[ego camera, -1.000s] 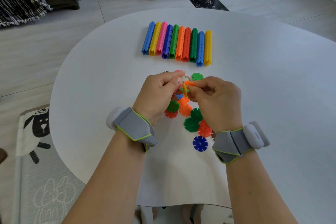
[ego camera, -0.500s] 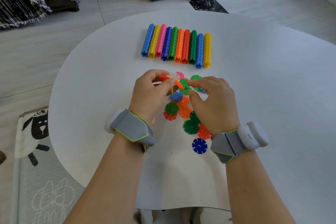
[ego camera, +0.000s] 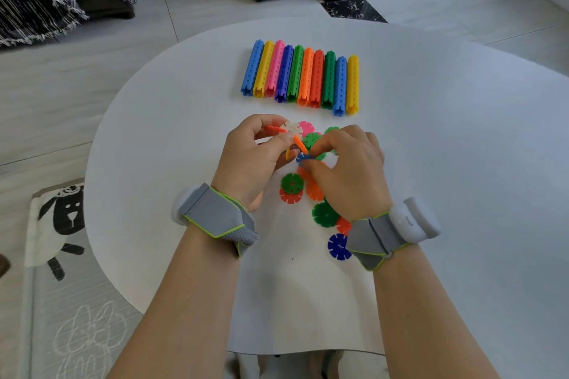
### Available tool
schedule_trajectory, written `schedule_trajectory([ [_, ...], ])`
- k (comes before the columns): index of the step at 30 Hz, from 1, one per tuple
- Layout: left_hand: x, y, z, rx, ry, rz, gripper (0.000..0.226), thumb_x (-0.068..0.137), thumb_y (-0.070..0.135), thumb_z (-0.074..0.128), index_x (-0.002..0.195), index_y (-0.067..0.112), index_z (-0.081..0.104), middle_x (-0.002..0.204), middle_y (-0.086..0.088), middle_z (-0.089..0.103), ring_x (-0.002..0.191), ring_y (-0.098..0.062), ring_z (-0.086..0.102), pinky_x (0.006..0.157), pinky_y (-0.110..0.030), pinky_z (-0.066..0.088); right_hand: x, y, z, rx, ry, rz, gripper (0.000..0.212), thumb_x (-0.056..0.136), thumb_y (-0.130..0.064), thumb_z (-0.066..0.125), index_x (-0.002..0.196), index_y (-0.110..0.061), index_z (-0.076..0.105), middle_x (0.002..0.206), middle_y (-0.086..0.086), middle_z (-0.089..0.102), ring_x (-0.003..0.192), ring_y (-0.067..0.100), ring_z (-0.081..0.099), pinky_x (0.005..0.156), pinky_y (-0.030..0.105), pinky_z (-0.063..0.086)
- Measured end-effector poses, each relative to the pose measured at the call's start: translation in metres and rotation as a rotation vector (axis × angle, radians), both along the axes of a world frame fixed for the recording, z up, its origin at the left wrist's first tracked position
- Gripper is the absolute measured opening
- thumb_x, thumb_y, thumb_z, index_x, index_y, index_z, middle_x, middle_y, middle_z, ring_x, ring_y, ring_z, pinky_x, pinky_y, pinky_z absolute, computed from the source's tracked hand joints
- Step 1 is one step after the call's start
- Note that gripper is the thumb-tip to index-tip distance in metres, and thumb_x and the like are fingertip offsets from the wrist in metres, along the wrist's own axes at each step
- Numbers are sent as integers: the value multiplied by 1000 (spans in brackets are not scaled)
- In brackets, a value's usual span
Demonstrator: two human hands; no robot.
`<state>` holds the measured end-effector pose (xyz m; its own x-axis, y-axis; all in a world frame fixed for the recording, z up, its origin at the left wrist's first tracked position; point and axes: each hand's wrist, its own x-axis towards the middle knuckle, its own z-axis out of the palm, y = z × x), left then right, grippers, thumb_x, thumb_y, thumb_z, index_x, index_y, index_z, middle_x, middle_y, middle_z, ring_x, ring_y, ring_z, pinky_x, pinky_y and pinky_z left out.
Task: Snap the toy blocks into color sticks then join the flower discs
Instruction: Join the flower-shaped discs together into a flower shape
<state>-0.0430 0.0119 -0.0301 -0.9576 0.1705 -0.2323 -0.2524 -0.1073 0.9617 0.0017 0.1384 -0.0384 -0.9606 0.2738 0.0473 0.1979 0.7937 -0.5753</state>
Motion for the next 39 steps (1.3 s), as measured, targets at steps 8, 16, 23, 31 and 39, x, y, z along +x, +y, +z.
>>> schedule_trajectory([
  [8, 0, -2, 1, -19, -13, -112, 16, 90, 0, 53, 93, 13, 61, 97, -15, 56, 77, -19, 61, 72, -25, 54, 8, 6, 14, -438, 146, -149, 14, 80, -17, 73, 74, -20, 61, 68, -5, 68, 62, 9, 68, 69, 34, 57],
  [16, 1, 2, 1, -54, -4, -150, 13, 94, 5, 50, 91, 14, 59, 98, -17, 59, 75, -17, 61, 68, -23, 55, 13, 8, 12, -442, 134, -107, 23, 82, -8, 69, 73, -25, 58, 69, -6, 70, 64, 6, 69, 73, 39, 58],
  [23, 1, 1, 1, -160, 70, -180, 15, 94, 7, 49, 94, 16, 61, 95, -9, 59, 75, -13, 61, 67, -21, 53, 13, 9, 13, -349, 145, -89, 21, 81, -10, 71, 71, -26, 60, 69, -11, 68, 65, 2, 67, 73, 28, 57],
  [31, 0, -1, 0, -108, 84, -194, 16, 94, 4, 49, 94, 14, 61, 97, -14, 56, 78, -17, 58, 69, -24, 51, 16, 10, 11, -259, 201, -34, 19, 81, -15, 72, 73, -28, 61, 71, -8, 70, 67, 7, 68, 69, 24, 55],
  [39, 0, 0, 1, -123, 83, -201, 17, 94, 5, 48, 92, 16, 61, 92, -9, 56, 76, -14, 58, 66, -21, 50, 14, 8, 10, -244, 222, -49, 17, 81, -16, 71, 74, -27, 60, 72, -5, 70, 68, 8, 69, 70, 24, 56],
])
